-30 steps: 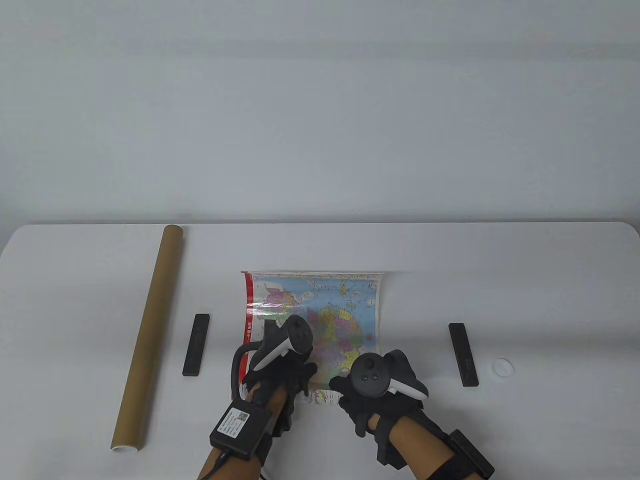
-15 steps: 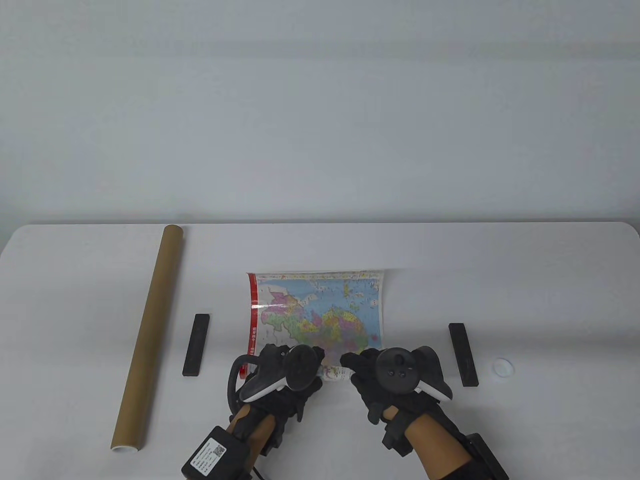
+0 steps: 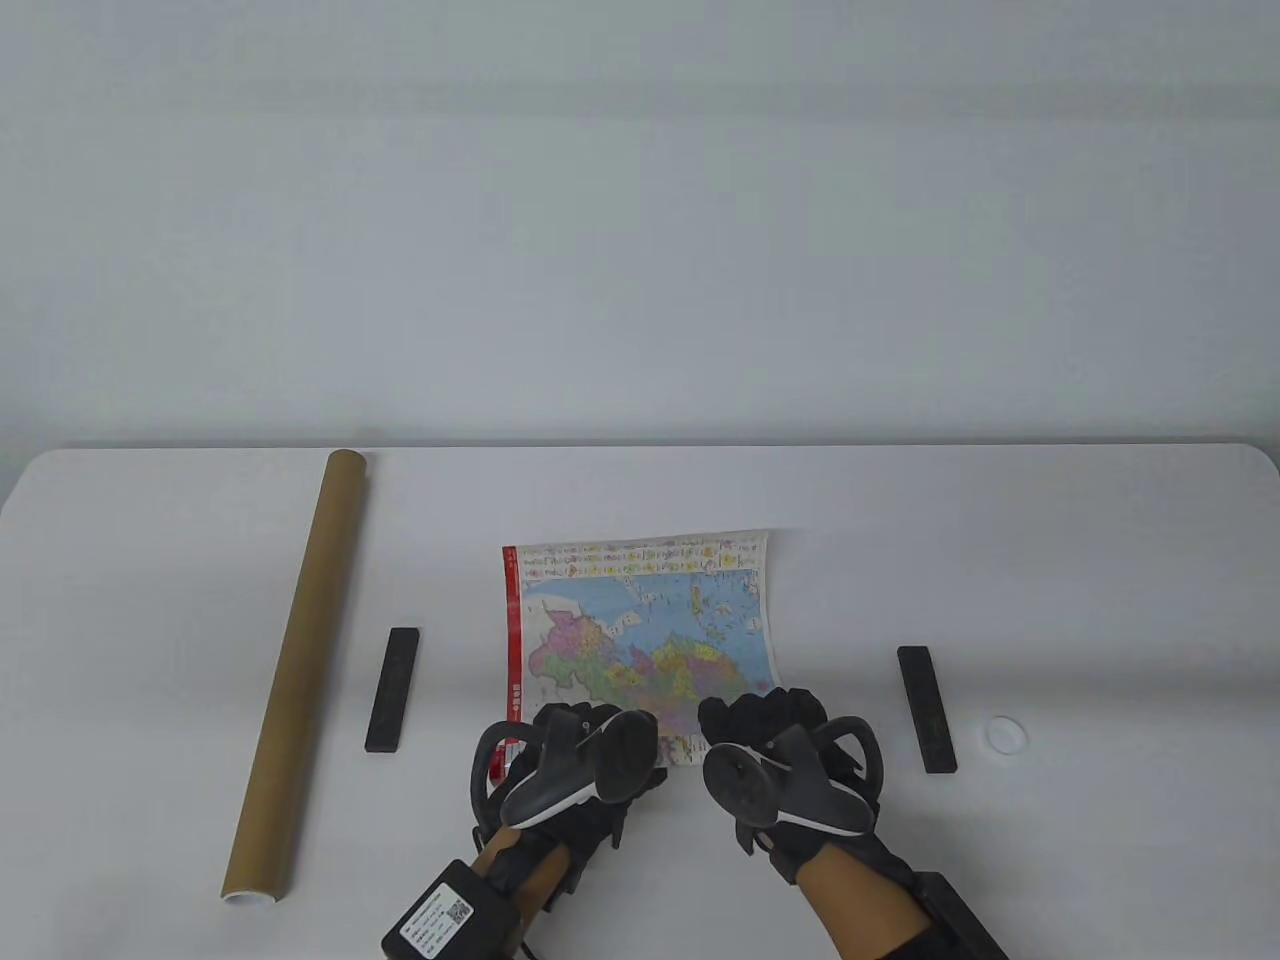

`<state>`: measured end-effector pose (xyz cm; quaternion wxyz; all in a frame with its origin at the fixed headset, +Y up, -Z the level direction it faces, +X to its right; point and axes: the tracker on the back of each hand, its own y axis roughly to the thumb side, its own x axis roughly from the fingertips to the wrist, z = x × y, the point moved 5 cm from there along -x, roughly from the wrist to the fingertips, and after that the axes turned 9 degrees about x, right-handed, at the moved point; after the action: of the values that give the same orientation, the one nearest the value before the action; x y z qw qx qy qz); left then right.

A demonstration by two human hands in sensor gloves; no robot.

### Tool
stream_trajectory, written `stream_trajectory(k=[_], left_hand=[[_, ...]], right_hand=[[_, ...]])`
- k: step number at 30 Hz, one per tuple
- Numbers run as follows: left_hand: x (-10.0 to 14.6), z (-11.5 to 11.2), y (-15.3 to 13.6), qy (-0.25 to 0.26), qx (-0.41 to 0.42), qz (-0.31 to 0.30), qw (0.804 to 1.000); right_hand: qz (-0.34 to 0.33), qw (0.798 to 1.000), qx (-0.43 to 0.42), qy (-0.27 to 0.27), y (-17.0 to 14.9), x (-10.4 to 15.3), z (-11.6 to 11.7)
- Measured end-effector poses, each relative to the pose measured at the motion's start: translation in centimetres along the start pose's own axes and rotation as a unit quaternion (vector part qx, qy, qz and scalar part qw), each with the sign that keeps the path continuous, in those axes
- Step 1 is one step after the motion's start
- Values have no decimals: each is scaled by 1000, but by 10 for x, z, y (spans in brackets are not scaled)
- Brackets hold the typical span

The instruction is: Roll up map and store in mailing tube

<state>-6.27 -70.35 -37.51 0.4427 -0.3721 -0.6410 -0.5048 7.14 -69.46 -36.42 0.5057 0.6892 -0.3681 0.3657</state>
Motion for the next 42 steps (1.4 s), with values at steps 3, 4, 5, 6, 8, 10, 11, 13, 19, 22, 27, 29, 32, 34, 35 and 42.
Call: stream_trajectory(k=[3,4,5,6,8,10,11,13,19,22,27,29,32,34,35,42], left_hand=[[0,-1,1,-4,-22,4,1000],[-1,-2,2,-8,-25,2,1000],[-1,-3,4,-10,-27,-3,1000],[0,-4,6,-9,-35,-1,999],[2,-1,10,6,-53,0,999],[5,3,16,26,-73,-4,997],[6,5,17,37,-77,-7,996],[9,7,22,65,-83,-18,994],[2,1,12,44,-56,1,997],[-1,0,2,22,-9,20,1000],[-4,-6,-5,-23,81,26,996],[-3,-5,-3,-19,77,22,997],[1,0,5,6,25,7,1000],[5,5,11,36,-33,3,999],[8,9,15,53,-72,2,996],[13,12,16,88,-100,3,991]], right_hand=[[-6,1000,-8,14,1,-1,3],[-6,1000,-11,18,1,-1,4],[-11,999,-23,31,1,-2,7],[-13,999,-33,39,1,-2,9],[-11,997,-54,49,-1,-3,11],[-8,996,-71,56,-6,-3,14],[-4,995,-85,55,-8,-3,14],[-2,991,-120,66,-12,-4,17],[-20,995,-94,33,-6,-1,4],[-35,996,-82,-6,3,2,-8],[-29,999,9,-23,12,3,-11],[-23,999,16,-15,11,2,-8],[-16,1000,-14,6,7,-1,-1],[-8,999,-36,20,1,-3,3],[-1,998,-53,27,-3,-4,5],[4,982,-183,49,-17,-4,13]])
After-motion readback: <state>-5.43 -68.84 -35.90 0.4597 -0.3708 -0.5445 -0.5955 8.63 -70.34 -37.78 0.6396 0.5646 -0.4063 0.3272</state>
